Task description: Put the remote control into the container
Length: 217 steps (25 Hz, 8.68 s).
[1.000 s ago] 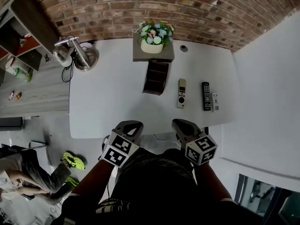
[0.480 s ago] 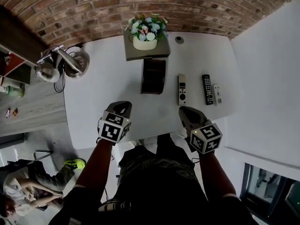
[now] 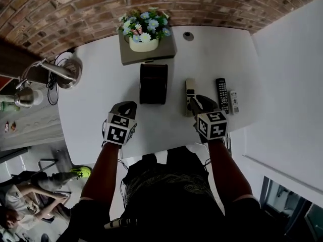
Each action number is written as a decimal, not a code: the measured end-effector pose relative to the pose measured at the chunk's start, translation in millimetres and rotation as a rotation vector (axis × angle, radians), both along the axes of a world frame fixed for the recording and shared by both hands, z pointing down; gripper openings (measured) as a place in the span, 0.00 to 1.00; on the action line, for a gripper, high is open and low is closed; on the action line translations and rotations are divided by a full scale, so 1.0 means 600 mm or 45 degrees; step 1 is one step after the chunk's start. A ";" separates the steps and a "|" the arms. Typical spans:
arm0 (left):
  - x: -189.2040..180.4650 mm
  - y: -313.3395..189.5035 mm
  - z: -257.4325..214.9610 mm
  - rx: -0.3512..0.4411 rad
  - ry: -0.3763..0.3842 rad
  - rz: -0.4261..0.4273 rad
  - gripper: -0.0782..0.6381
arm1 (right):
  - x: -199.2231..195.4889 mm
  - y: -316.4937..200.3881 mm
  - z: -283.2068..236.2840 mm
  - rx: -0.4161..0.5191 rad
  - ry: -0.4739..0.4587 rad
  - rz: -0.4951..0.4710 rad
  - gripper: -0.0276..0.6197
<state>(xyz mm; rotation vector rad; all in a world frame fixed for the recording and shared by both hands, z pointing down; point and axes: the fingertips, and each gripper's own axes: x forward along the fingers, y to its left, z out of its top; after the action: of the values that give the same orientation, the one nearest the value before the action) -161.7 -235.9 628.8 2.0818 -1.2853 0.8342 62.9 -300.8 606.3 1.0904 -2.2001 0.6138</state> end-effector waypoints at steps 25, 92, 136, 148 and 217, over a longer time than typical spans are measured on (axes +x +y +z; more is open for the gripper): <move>0.050 0.049 0.015 -0.097 0.053 -0.097 0.12 | -0.063 -0.101 -0.130 0.031 -0.390 0.010 0.35; 0.243 0.397 -0.339 0.455 0.360 -0.203 0.12 | 0.047 0.466 -0.281 0.233 -0.485 -0.455 0.05; 0.243 0.238 -0.178 0.087 0.076 0.448 0.12 | 0.217 0.263 -0.089 0.138 0.089 0.132 0.06; 0.291 0.157 -0.143 0.052 0.085 0.059 0.12 | 0.388 0.036 0.030 0.044 0.191 0.134 0.06; -0.059 0.212 -0.219 0.298 0.099 -0.331 0.12 | -0.062 -0.050 -0.238 0.366 -0.276 0.032 0.38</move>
<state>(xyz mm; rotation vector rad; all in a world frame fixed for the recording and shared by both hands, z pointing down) -196.8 -109.0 497.5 2.0378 -1.6322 0.5048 25.5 -330.7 463.6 1.2466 -2.5240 0.4531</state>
